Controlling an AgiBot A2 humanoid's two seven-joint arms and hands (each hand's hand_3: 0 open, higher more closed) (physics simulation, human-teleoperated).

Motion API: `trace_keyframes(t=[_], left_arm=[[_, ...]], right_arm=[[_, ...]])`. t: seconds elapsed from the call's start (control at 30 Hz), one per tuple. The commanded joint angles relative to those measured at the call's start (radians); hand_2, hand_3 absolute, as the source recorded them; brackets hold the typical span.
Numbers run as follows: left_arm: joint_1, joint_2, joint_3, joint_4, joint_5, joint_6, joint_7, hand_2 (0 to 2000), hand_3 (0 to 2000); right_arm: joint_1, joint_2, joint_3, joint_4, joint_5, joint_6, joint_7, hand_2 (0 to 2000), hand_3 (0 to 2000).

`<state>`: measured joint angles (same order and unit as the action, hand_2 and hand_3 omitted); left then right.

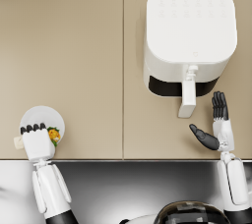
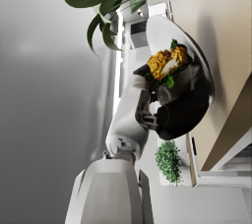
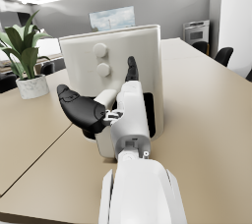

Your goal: Pick up the chicken rolls and place it into the air fryer

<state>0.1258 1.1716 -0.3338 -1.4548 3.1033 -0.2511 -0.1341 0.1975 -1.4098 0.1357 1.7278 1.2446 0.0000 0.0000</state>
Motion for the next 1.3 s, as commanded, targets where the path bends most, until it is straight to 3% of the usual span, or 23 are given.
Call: trace_keyframes(t=[0.03, 0.27, 0.53, 0.63, 0.83, 1.0, 1.03, 1.07, 1.17, 1.2, 1.3], left_arm=[[0.008, -0.002, -0.002, -0.028, 0.0, 0.031, 0.019, 2000, 2000], [0.011, -0.008, 0.041, -0.34, -0.002, 0.176, 0.111, 2000, 2000], [0.077, -0.066, 0.16, -0.537, -0.003, 0.201, 0.129, 2000, 2000], [0.131, -0.093, 0.227, -0.559, -0.003, 0.202, 0.13, 2000, 2000], [0.175, -0.072, 0.259, -0.562, -0.003, 0.203, 0.131, 2000, 2000], [0.179, -0.065, 0.254, -0.556, -0.003, 0.203, 0.132, 2000, 2000], [0.176, -0.063, 0.257, -0.557, -0.004, 0.203, 0.132, 2000, 2000], [0.176, -0.062, 0.257, -0.557, -0.003, 0.203, 0.132, 2000, 2000], [0.177, -0.058, 0.262, -0.553, -0.003, 0.203, 0.132, 2000, 2000], [0.179, -0.057, 0.269, -0.556, -0.003, 0.203, 0.132, 2000, 2000], [0.208, -0.05, 0.307, -0.559, -0.004, 0.203, 0.133, 2000, 2000]], right_arm=[[0.008, -0.004, -0.005, 0.016, 0.0, 0.0, 0.0, 0, 0], [0.017, -0.018, 0.027, -0.085, 0.0, 0.0, 0.0, 0, 0], [0.073, -0.048, 0.066, -0.279, 0.0, 0.0, 0.0, 0, 0], [0.086, -0.057, 0.087, -0.359, 0.0, 0.0, 0.0, 0, 0], [0.119, -0.082, 0.178, -0.413, 0.0, 0.0, 0.0, 0, 0], [0.165, -0.092, 0.229, -0.446, 0.005, -0.102, 0.001, 0, 0], [0.165, -0.086, 0.239, -0.436, 0.006, -0.109, 0.001, 1361, 327], [0.171, -0.084, 0.243, -0.441, 0.007, -0.131, 0.001, 2000, 653], [0.19, -0.08, 0.277, -0.459, 0.008, -0.233, 0.002, 2000, 1633], [0.198, -0.081, 0.298, -0.465, 0.008, -0.235, 0.002, 2000, 1960], [0.232, -0.043, 0.404, -0.466, 0.013, -0.095, 0.006, 2000, 2000]])
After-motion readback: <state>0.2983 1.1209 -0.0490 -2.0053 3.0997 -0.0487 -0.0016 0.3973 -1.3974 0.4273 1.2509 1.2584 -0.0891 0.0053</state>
